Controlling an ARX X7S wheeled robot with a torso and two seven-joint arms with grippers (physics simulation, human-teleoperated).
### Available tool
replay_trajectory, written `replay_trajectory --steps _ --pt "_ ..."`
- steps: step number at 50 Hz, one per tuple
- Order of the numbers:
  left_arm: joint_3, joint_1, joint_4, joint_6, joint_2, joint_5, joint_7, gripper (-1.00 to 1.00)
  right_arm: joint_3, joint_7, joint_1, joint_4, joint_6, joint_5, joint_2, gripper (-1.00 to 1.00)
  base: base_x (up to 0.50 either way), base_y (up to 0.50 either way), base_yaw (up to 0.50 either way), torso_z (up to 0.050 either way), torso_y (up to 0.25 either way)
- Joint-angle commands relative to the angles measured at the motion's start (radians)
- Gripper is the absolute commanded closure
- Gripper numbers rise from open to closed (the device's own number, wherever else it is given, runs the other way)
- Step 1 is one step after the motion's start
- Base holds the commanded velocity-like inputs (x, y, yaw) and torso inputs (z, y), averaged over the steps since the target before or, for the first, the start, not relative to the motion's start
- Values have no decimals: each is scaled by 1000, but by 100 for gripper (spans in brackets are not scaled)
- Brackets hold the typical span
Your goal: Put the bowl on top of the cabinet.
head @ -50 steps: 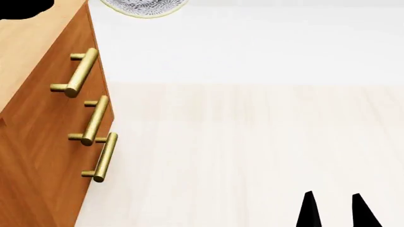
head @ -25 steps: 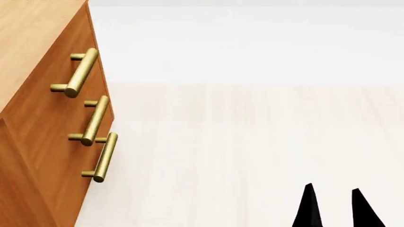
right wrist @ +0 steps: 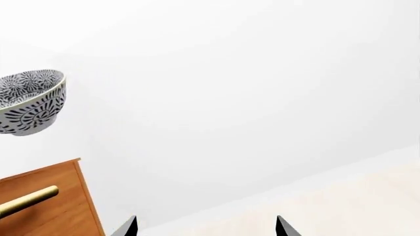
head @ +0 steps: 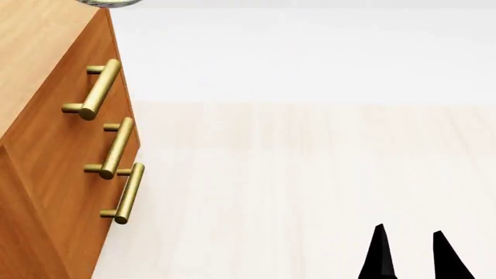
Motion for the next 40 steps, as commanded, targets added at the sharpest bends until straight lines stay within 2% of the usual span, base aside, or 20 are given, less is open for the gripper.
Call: replay_trajectory --steps 1,10,20,40 --pt "-151 -1 0 -5 -28 53 -45 100 0 2 5 8 3 -3 -2 -100 0 0 0 0 0" --pt "-190 -7 0 8 -36 63 -77 100 -6 1 25 30 14 -8 -9 -100 0 0 0 0 1" --pt "-267 2 0 65 -57 59 -200 100 -2 1 18 21 11 -5 -6 -100 0 0 0 0 0" --pt "-330 15 0 149 -75 66 -285 100 0 -2 18 21 12 -3 -6 -100 0 0 0 0 0"
